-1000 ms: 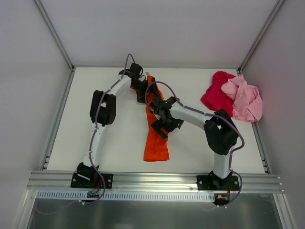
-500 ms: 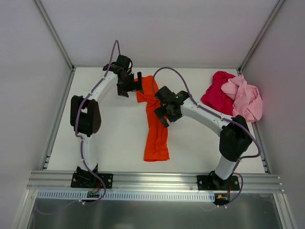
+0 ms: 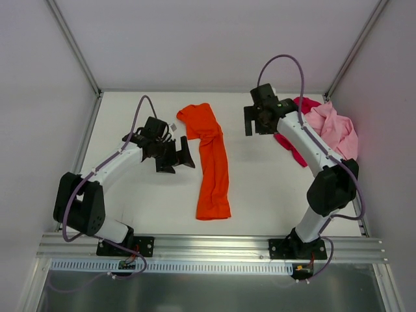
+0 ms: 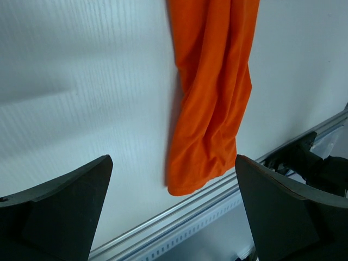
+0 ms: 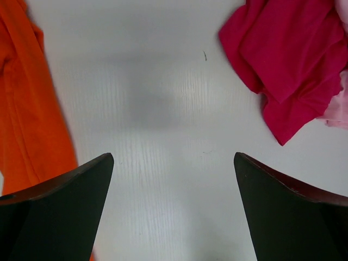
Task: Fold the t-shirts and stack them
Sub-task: Rotate the tshirt 90 degrees
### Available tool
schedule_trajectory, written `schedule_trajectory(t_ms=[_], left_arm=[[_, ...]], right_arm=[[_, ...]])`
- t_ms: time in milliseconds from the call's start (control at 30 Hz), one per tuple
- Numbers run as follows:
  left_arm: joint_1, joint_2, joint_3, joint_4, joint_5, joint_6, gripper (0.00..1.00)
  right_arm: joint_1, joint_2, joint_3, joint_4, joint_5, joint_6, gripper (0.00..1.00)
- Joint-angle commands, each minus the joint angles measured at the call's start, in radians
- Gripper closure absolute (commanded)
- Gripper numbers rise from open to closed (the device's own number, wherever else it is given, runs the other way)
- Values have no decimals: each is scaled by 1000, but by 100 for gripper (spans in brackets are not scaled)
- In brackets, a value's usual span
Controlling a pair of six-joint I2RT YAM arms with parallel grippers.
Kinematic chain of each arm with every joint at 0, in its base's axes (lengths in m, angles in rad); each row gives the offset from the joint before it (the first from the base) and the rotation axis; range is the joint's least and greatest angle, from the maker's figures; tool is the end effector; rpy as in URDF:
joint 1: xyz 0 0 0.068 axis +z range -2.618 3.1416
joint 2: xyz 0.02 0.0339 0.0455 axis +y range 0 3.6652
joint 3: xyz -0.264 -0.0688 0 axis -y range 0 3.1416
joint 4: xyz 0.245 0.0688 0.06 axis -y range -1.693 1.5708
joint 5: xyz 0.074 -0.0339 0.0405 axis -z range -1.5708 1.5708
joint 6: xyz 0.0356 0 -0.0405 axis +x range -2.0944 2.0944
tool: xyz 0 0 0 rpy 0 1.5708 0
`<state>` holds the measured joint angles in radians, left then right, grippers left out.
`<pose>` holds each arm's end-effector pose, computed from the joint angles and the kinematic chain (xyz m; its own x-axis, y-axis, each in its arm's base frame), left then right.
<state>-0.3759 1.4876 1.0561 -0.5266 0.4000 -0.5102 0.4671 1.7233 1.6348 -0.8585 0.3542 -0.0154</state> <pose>0.2806 -0.1256 0.2413 -0.9309 -0.1162 -0.3463 0.1052 0.8226 -0.5588 0.3379 0.1566 0.3254 -0.7209 -0.3798 -0.5797 -0.2526 0.9229 -0.2905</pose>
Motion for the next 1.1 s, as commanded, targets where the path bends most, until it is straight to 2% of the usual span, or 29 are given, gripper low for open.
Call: schedule_trajectory(t_ms=[0,33,133,233,667,800,967,1067], left_arm=[[-24,-93,-83,126,88,-60,1],[-43,-104,-129,143,95,-70,1],[-81,-83,-207,232,149,-119,1],[-147,-26,-235,306,143,-146,1],[-305,206,-191,445,160,-243,1],[-320,208,-209,488,178,-287,1],[-376,148,-264,522,137,-333,1],[-391,151,-333,611,152,-392,1]], right_arm=[[-50,-44,49,27,-85,86,0],[-57,-30,54,41,-169,83,0],[-61,45,149,20,-271,92,0],[-61,87,233,-22,-310,98,0],[-62,6,226,-63,-235,-3,0],[-62,-10,229,-76,-212,-14,0],[-64,-27,235,-80,-230,-12,0],[-64,-42,227,-74,-265,0,0]])
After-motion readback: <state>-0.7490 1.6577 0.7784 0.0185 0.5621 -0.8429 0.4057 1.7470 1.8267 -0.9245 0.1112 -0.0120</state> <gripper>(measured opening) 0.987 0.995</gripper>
